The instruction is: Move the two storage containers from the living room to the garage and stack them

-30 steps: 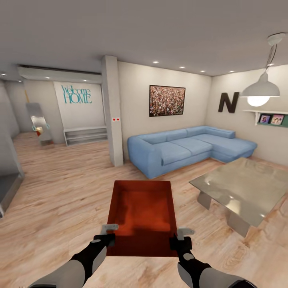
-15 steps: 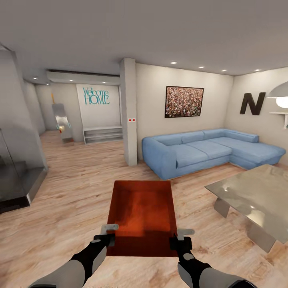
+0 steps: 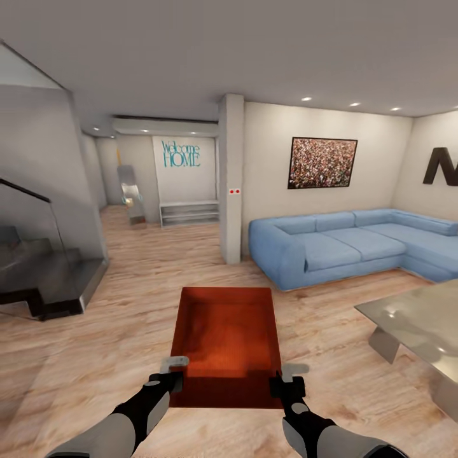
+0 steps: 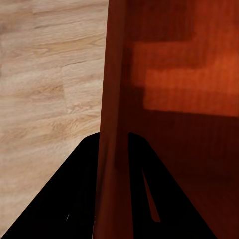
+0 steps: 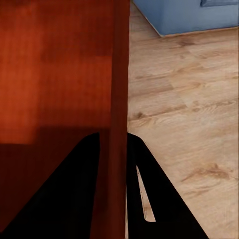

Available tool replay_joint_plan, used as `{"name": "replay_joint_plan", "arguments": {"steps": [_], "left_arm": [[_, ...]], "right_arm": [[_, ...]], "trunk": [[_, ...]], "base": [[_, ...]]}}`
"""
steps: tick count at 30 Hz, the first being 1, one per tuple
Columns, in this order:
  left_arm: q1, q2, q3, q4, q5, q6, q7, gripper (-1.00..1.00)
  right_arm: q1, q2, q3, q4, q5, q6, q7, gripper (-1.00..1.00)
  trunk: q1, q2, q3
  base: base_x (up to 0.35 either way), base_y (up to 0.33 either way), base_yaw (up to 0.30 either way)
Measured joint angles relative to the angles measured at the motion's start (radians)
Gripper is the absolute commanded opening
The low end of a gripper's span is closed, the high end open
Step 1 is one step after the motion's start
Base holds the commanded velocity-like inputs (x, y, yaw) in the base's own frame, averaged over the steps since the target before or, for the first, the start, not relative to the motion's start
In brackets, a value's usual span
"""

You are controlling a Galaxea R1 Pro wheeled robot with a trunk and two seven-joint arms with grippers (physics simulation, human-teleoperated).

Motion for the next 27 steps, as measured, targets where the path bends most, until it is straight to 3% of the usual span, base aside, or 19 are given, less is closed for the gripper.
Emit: {"name": "replay_joint_plan", "arguments": {"steps": [23,27], "left_arm": [[0.0,0.0,0.0,0.0,-0.001,0.0,0.0,-1.0],[0.0,-0.001,0.001,0.0,-0.001,0.0,0.0,-1.0]], "right_arm": [[0.0,0.0,-0.001,0.0,0.0,0.0,0.0,-1.0],[0.0,-0.001,-0.002,0.0,0.003,-0.001,0.0,-1.0]], "trunk": [[0.0,0.0,0.0],[0.0,0.0,0.0]], "base": [[0.002,0.0,0.266],[0.21,0.0,0.051]]}}
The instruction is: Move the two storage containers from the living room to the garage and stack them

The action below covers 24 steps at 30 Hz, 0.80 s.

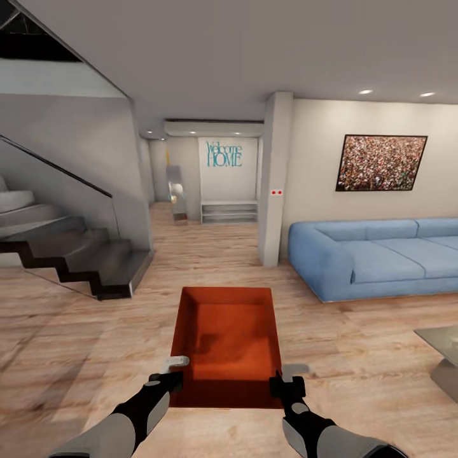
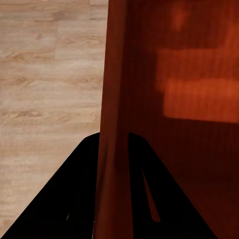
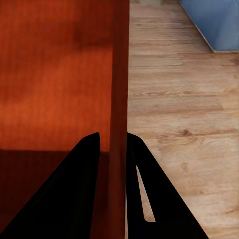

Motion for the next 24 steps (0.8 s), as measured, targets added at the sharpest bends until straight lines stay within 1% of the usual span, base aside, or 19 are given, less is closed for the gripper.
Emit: {"name": "replay_joint_plan", "arguments": {"steps": [24], "left_arm": [[0.0,-0.001,0.0,0.0,0.0,0.0,0.001,-1.0]], "right_arm": [[0.0,-0.001,-0.001,0.0,0.001,0.0,0.001,-1.0]], "trunk": [[0.0,0.0,0.0]], "base": [[0.319,0.0,0.001]]}}
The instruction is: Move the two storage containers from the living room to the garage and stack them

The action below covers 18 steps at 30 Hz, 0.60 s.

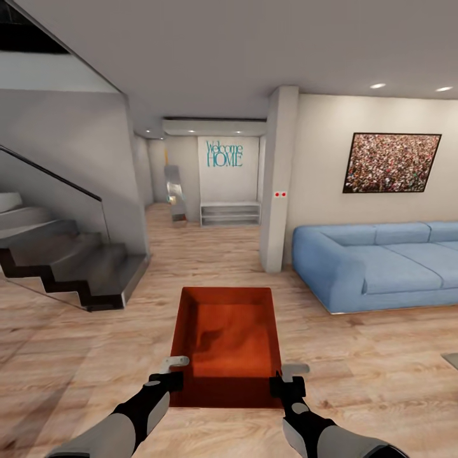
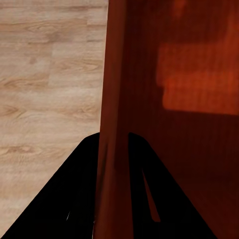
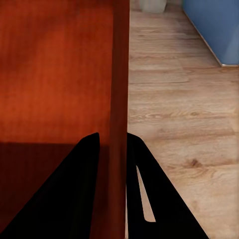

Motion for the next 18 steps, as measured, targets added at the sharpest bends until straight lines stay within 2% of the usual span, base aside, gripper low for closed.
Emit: {"name": "replay_joint_plan", "arguments": {"steps": [18], "left_arm": [[0.0,0.001,0.0,0.0,0.0,0.0,-0.002,-1.0]], "right_arm": [[0.0,0.001,0.001,0.0,-0.001,0.001,-0.001,-1.0]], "trunk": [[0.0,0.0,0.0]], "base": [[0.322,0.0,0.0]]}}
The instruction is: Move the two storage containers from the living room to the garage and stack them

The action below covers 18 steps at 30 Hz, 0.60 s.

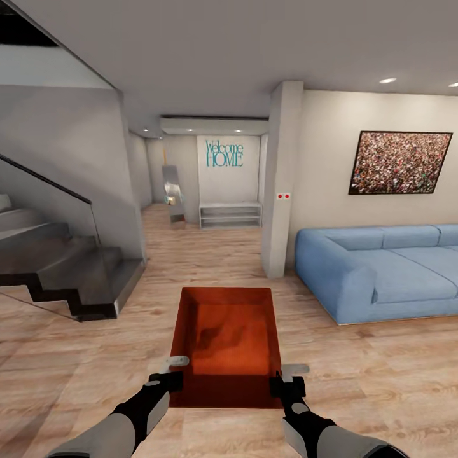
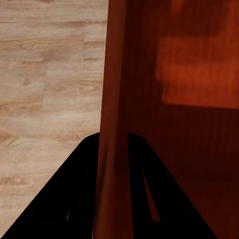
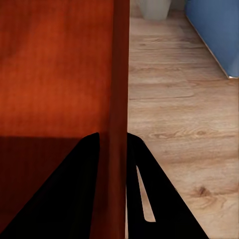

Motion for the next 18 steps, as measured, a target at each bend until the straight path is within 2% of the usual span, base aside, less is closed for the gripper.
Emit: {"name": "replay_joint_plan", "arguments": {"steps": [18], "left_arm": [[0.0,0.0,0.001,0.001,-0.001,0.0,0.0,-1.0]], "right_arm": [[0.0,0.0,-0.001,0.0,0.001,0.001,0.0,-1.0]], "trunk": [[0.0,0.0,0.0]], "base": [[0.322,0.0,0.0]]}}
